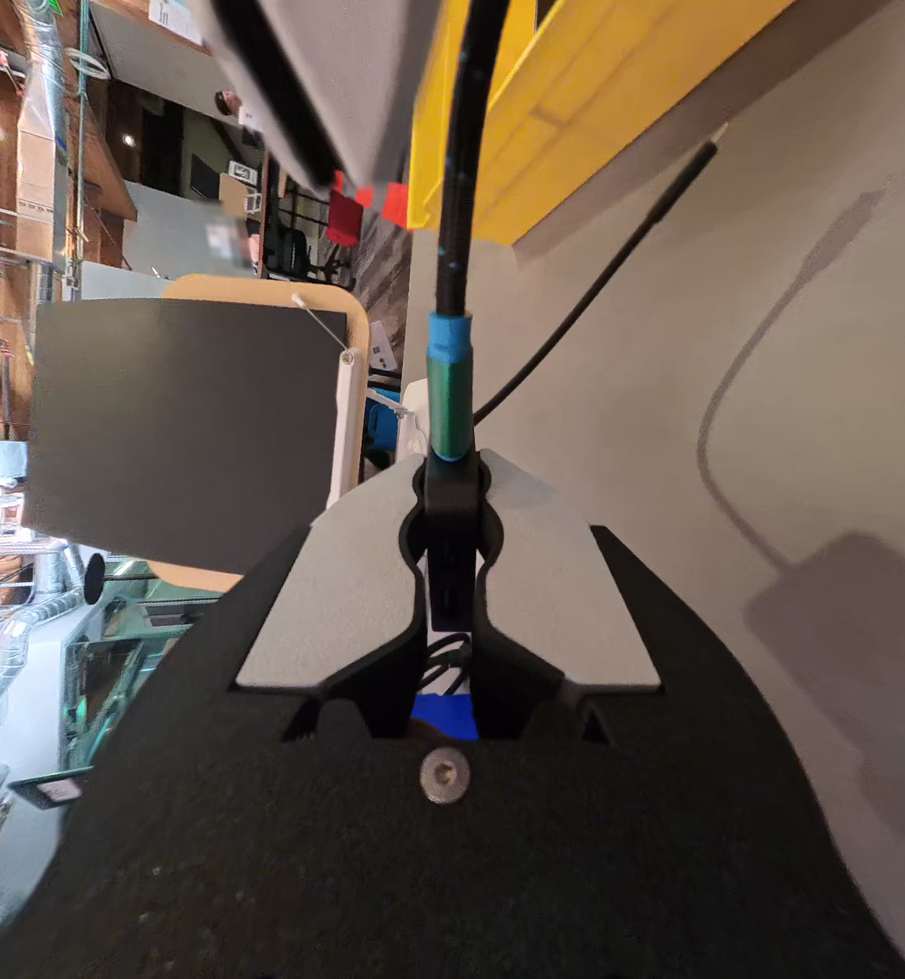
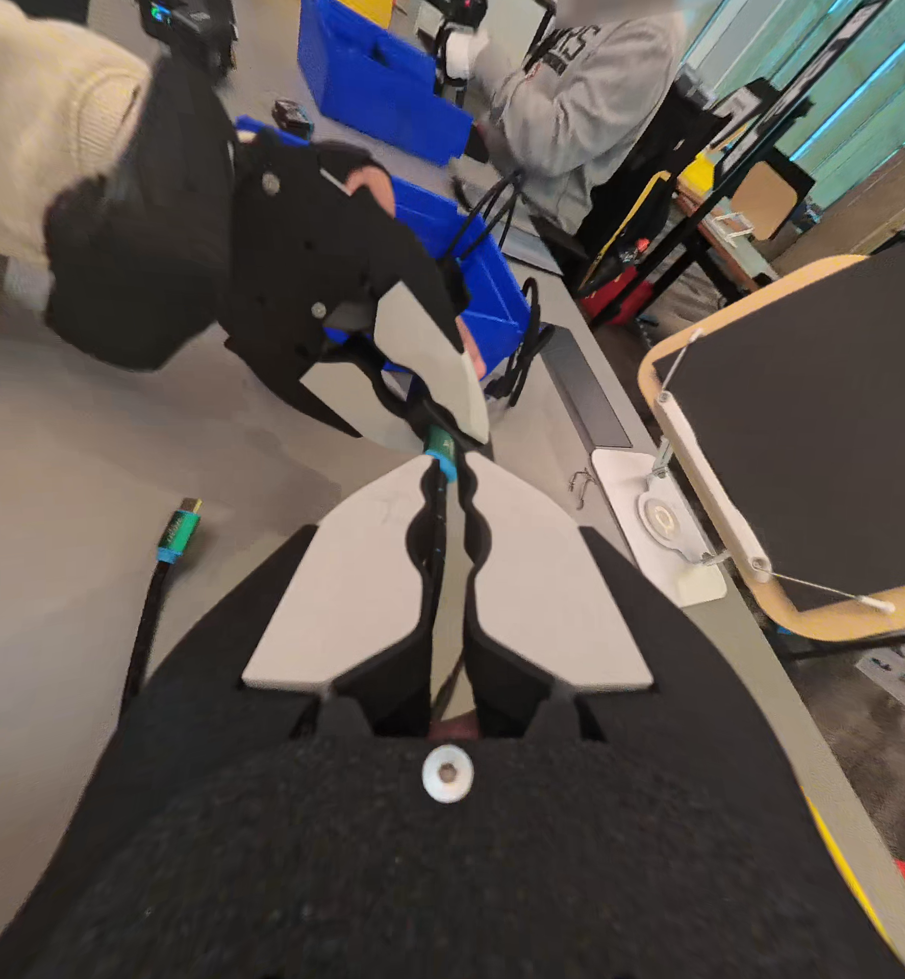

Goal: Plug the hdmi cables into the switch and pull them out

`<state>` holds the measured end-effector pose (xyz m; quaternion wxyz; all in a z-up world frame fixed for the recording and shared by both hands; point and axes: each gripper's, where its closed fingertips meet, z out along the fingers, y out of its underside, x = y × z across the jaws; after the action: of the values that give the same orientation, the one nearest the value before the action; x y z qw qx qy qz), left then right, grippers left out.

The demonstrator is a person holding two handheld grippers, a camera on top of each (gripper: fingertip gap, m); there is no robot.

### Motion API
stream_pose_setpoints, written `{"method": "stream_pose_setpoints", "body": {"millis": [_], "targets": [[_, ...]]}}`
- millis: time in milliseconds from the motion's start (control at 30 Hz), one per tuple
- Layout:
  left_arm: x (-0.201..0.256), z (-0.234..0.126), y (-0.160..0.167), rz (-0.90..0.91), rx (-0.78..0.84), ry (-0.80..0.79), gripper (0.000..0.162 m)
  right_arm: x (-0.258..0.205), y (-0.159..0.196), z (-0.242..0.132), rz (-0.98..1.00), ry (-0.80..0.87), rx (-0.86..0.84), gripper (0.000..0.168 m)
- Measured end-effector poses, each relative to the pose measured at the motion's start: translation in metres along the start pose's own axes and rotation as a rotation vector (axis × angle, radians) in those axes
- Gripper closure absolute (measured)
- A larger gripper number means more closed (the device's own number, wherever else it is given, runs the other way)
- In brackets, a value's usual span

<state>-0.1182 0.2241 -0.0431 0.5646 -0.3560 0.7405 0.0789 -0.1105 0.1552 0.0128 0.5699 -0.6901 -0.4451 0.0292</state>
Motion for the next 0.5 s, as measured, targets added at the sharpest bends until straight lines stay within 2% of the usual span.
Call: {"method": "stream_pose_setpoints", "body": {"millis": [100, 200, 267, 333, 433, 500], "targets": [[0.007, 0.004, 0.001, 0.013, 0.003, 0.008, 0.149, -0.004, 0.005, 0.001, -0.159, 0.032, -0.089, 0.149], [0.005, 0.003, -0.005, 0.013, 0.019, -0.010, 0.149, -0.016, 0.011, 0.015, -0.353, 0.030, -0.162, 0.146], [-0.001, 0.000, -0.009, 0.044, 0.026, -0.067, 0.149, -0.013, 0.014, 0.024, -0.397, 0.045, -0.174, 0.146], [-0.009, -0.003, -0.008, 0.085, 0.001, -0.145, 0.149, -0.007, 0.012, 0.024, -0.324, 0.054, -0.151, 0.146], [-0.019, -0.009, 0.001, 0.109, -0.050, -0.274, 0.149, 0.009, 0.006, 0.013, -0.018, 0.055, -0.040, 0.146], [-0.022, -0.013, 0.005, 0.107, -0.065, -0.336, 0.149, 0.005, 0.012, 0.014, 0.204, -0.030, -0.008, 0.131]]}}
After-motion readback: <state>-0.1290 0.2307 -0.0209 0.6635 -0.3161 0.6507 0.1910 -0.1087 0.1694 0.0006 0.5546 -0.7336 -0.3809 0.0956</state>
